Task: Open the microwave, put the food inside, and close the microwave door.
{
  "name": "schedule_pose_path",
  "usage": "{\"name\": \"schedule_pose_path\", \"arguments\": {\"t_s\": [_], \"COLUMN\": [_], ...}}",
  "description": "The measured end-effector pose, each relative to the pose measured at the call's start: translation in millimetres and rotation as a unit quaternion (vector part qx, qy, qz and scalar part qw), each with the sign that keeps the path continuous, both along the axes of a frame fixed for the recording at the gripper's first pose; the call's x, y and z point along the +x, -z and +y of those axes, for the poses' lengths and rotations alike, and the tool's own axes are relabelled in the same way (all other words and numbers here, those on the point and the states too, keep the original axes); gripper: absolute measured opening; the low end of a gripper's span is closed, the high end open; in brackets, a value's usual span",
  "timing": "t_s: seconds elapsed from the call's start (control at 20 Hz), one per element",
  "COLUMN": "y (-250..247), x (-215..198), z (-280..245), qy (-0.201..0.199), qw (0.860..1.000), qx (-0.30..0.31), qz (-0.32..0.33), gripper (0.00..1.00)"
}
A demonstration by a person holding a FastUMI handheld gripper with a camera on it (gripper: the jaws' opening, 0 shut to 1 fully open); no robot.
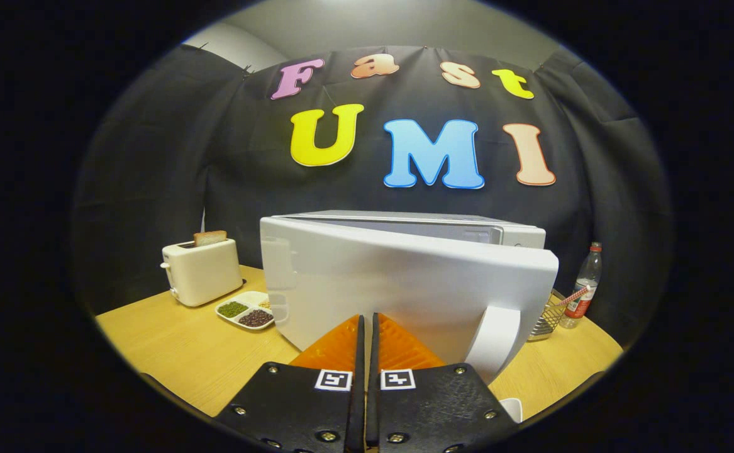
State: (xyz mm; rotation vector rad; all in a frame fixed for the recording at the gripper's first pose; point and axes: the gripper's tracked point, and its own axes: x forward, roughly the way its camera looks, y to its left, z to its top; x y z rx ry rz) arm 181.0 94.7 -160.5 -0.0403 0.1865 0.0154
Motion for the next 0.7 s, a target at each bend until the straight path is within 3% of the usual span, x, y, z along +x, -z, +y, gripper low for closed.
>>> {"name": "schedule_pose_path", "arguments": {"t_s": [0.15,0.35,0.7], "y": [0.5,7.1,12.9], "x": [23.0,49.5,87.2], "z": [-11.2,-26.2,-50.6], "qy": [0.023,0.056,0.099], "qw": [0.999,0.998,0.994], "qx": [-0.038,-0.014,-0.041], "qz": [-0.003,0.021,0.034], "gripper": [0.03,0.02,0.02]}}
